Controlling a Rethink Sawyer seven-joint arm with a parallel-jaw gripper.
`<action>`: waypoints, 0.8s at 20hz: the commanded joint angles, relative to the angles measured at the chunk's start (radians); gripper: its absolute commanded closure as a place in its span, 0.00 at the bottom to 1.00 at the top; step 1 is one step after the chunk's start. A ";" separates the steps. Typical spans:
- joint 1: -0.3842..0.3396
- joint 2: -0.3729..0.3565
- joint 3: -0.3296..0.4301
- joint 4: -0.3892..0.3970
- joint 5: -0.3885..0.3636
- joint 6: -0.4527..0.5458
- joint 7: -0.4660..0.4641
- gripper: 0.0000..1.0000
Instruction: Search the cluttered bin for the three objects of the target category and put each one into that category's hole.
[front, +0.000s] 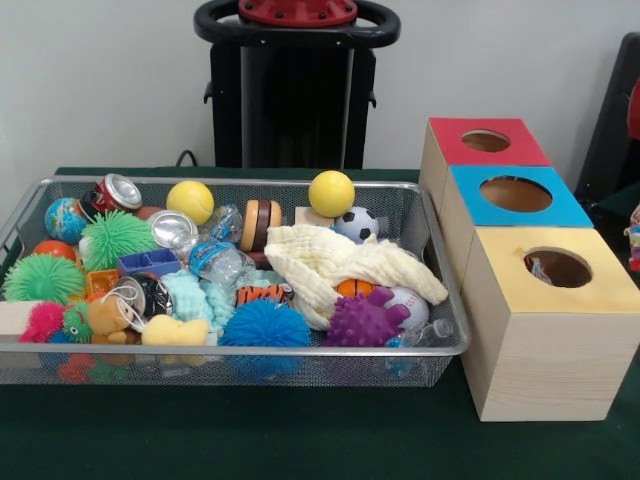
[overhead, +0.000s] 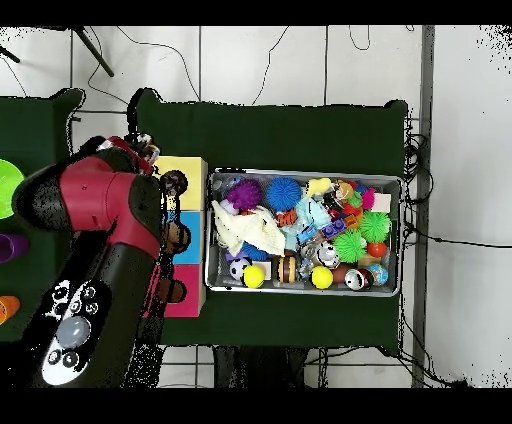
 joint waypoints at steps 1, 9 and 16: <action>-0.048 -0.026 0.180 0.125 -0.102 -0.029 -0.080 1.00; -0.077 -0.053 0.225 0.138 -0.167 -0.040 -0.091 1.00; -0.104 -0.077 0.269 0.142 -0.224 -0.039 -0.105 1.00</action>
